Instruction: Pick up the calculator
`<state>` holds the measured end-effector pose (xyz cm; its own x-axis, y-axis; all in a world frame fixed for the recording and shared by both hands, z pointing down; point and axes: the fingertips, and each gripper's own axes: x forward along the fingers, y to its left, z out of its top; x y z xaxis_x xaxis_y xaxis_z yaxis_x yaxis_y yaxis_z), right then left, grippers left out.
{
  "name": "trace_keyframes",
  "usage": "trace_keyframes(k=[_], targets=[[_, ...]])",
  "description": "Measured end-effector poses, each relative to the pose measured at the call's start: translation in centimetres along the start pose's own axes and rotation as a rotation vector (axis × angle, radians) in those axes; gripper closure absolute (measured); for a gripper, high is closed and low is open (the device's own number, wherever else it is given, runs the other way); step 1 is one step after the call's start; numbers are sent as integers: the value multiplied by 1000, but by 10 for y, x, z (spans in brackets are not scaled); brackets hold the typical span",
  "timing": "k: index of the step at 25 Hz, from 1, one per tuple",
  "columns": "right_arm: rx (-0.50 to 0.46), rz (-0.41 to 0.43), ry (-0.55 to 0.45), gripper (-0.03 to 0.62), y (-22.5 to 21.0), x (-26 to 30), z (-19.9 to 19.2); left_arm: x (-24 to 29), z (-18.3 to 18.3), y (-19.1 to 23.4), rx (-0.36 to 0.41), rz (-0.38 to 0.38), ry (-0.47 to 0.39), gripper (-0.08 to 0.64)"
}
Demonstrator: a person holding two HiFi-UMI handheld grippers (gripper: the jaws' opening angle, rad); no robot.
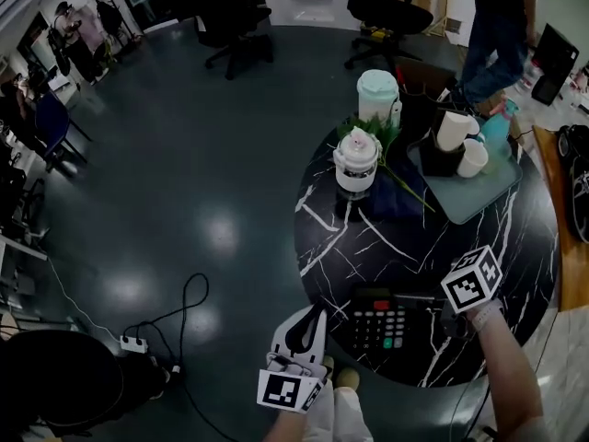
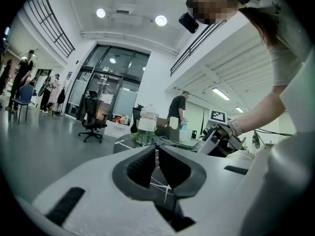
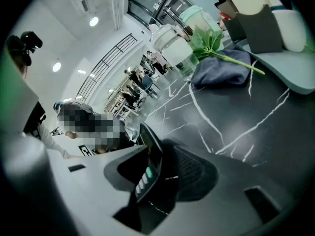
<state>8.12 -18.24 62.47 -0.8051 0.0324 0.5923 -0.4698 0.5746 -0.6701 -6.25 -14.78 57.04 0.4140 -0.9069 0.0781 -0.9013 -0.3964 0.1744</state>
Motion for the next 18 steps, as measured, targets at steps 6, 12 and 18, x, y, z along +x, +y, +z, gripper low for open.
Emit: trace_keyframes(k=[6,12,18], targets=[[35,53,20,471,6,5,0,-5,1,7,-25,19,-14,551],[27,62,12,486,8,5,-1,-9,3,15,-49,38,-24,551],[22,102,-45,508,15,1,0,-9,4,14,-57,41,-23,551]])
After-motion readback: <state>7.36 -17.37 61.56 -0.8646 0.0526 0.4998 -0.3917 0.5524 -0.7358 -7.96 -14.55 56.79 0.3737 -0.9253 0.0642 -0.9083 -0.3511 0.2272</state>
